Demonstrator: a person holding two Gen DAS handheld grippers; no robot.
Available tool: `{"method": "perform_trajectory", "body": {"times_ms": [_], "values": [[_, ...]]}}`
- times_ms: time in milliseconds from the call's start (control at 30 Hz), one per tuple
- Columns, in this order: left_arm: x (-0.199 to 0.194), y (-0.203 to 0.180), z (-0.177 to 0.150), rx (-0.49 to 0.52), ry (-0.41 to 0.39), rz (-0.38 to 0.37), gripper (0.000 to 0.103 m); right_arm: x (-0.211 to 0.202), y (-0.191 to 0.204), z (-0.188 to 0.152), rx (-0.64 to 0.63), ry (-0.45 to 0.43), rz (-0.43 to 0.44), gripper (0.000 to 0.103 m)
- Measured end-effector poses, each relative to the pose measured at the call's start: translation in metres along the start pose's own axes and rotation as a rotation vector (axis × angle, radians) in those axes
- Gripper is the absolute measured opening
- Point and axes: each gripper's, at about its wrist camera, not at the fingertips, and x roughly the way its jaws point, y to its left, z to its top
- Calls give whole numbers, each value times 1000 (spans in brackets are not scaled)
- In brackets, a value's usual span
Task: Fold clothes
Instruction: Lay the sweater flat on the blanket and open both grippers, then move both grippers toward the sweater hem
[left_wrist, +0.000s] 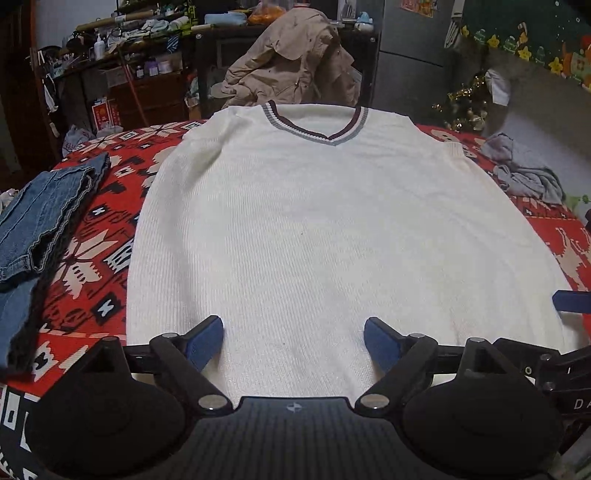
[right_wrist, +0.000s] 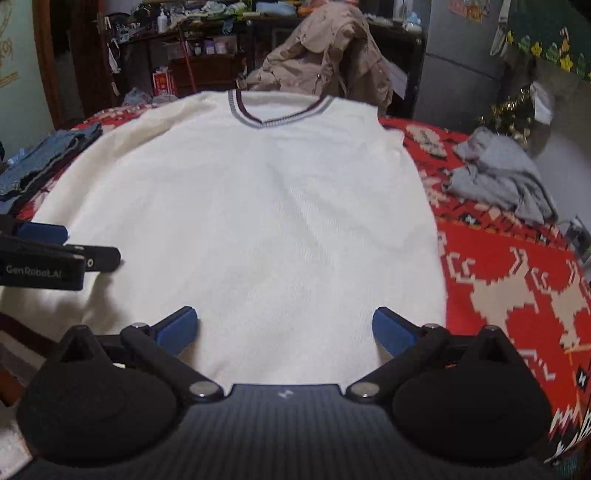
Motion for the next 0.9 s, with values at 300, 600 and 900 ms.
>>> {"method": "perform_trajectory", "body": {"times_ms": [300,600,900], "values": [[2,-12,-11,21,-40,3,103,6,0,-4,43,-22,-19,102],[2,-12,-5,42,-2,2,103,9,-1,0,36,-5,-9,102],[-35,36,3,-75,91,-81,87,-40,-46,12,143,-58,24,99]]}}
